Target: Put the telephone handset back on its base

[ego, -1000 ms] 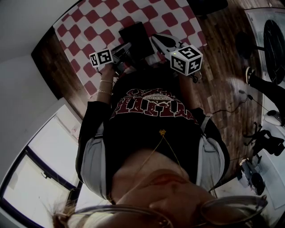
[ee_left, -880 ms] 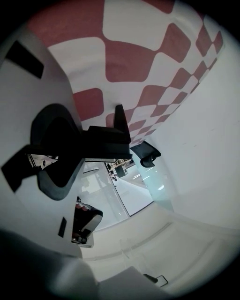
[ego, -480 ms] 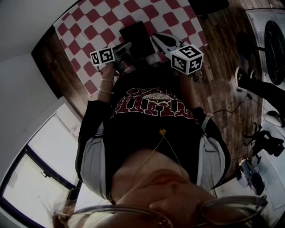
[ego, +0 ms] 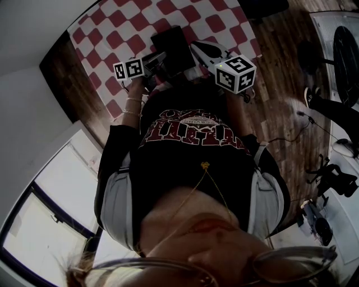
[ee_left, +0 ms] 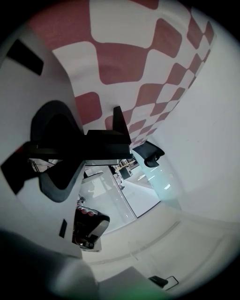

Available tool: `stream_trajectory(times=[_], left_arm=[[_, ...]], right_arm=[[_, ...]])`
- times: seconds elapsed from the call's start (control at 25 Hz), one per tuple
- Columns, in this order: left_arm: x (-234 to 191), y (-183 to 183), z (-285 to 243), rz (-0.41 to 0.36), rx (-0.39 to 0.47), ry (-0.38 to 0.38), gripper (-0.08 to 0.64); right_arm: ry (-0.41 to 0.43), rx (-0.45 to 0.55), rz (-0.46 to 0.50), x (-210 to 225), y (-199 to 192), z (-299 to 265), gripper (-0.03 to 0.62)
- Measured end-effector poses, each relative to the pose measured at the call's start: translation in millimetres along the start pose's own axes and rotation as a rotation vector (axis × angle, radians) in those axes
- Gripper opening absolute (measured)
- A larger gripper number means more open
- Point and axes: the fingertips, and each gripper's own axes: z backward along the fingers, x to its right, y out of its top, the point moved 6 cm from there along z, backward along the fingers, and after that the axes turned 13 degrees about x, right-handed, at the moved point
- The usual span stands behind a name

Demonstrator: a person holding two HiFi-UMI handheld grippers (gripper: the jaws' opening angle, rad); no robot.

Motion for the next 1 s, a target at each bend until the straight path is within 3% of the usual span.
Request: stream_trajectory(times=[0.4,0.52,1.0], left_arm=[[2.2,7.9,8.5,-0.029,0.003,0.002,0.118],[3.7,10.4,10.8,-0.025,0.006,-0.016,0.077],[-1.1,10.1,10.1,-0.012,0.053,-0.1,0.074]], right_arm=[[-0.006,0.004,-0.004,0.7,0.3,2.1,0.02],[-0.004,0.006,-0.005,1.0,0.2,2.1,0.02],[-0.006,0.01,-0.01,1.7,0.5,2.7,0.02]])
